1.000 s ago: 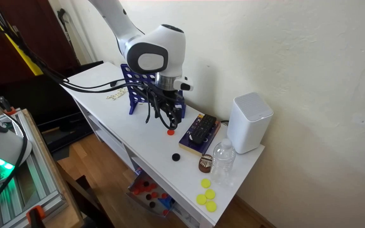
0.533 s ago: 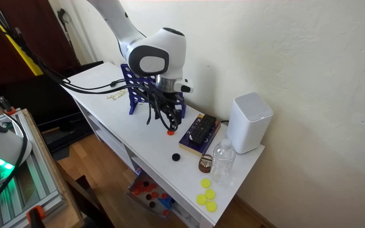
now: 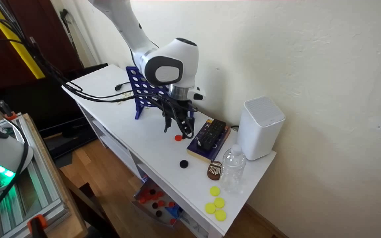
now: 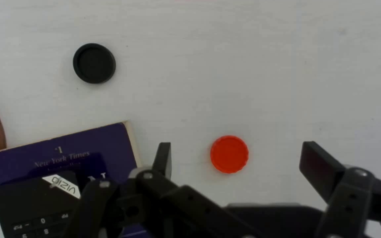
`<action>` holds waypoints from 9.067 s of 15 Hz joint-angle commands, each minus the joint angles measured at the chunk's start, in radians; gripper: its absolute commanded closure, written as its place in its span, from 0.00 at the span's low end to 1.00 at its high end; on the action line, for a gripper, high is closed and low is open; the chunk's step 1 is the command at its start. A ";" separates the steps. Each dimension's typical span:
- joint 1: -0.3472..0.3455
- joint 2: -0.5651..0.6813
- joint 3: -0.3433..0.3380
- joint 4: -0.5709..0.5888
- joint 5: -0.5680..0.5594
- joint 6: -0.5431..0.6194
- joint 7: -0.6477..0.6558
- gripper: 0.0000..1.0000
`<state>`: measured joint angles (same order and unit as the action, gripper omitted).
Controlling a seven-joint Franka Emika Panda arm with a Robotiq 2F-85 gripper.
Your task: Pick up the red token and place in the second row from the right of the purple object on top of the other tokens
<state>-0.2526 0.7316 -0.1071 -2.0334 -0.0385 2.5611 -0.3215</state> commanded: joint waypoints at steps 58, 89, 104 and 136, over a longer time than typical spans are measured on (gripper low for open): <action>0.035 0.076 0.007 0.118 -0.135 -0.076 -0.025 0.90; -0.888 -0.410 0.936 -0.549 0.057 0.569 -0.420 0.90; -1.421 -0.256 1.405 -0.532 0.005 0.492 -0.564 0.90; -1.506 0.047 1.473 -0.459 -0.173 0.400 -0.548 0.90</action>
<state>-1.7519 0.7275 1.3692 -2.5004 -0.1786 2.9642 -0.8693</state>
